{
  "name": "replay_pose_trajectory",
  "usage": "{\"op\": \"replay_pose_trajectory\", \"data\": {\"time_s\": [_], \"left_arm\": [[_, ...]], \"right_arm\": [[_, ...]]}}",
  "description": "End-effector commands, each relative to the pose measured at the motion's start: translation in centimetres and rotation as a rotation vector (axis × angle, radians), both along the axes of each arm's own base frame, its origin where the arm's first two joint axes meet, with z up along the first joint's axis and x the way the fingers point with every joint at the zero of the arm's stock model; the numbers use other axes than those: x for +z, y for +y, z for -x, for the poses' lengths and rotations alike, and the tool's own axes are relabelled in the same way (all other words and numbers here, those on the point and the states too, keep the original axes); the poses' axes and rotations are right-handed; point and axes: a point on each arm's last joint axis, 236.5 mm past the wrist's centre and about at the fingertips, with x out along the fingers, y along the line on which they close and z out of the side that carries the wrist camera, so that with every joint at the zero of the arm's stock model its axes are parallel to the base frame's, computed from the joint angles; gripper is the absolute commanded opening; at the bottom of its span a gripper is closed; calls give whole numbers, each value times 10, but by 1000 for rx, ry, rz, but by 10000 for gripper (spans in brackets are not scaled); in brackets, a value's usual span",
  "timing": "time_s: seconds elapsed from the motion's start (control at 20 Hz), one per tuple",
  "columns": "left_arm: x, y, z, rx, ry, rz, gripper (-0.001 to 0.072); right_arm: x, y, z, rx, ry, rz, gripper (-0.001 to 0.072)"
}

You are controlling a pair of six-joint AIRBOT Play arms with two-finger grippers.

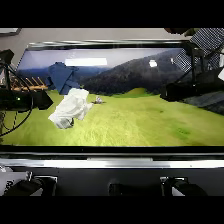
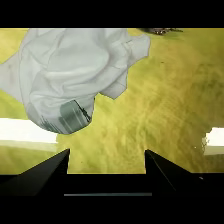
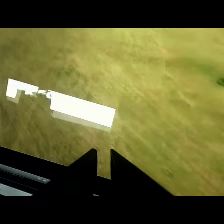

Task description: Fold the clothes and pants, and hang the long-sleeved shirts on hangers.

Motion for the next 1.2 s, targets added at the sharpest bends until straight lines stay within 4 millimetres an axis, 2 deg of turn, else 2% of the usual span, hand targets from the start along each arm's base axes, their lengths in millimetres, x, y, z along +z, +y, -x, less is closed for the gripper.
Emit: {"op": "replay_pose_trajectory", "data": {"time_s": [0.0,0.05,0.1,0.15,0.25,0.4,0.5,0.6,0.75,0.85,0.95,1.05,1.15], "left_arm": [[1,0,-3,0,-14,3,536],[2,1,-10,7,-44,-3,538],[3,2,-15,10,-62,-7,590],[7,-1,-25,8,-99,2,720],[13,-6,-40,5,-158,22,720],[10,-6,-41,-3,-151,12,720],[2,1,-50,24,-144,-17,720],[-33,12,-67,44,-53,-58,720],[-125,30,-93,45,170,-134,720],[-190,42,-101,75,317,-159,720],[-245,46,-105,103,418,-146,720],[-280,45,-104,103,488,-151,720],[-297,43,-104,99,522,-155,720]], "right_arm": [[0,0,-1,-2,-5,-1,135],[1,0,-3,-4,-10,-2,135],[1,0,-3,-4,-13,-3,135],[1,0,-3,-4,-12,-3,135],[1,0,-3,-4,-12,-3,135],[1,0,-2,-3,-8,-2,135],[0,0,-1,-2,-3,-1,135],[0,0,-1,-1,-2,-1,135],[0,0,-1,-2,-3,-1,135],[0,0,-1,-1,-2,0,135],[0,0,-1,-2,-3,0,135],[0,0,-1,-2,-3,0,136],[0,0,-1,-2,-3,-1,136]]}}
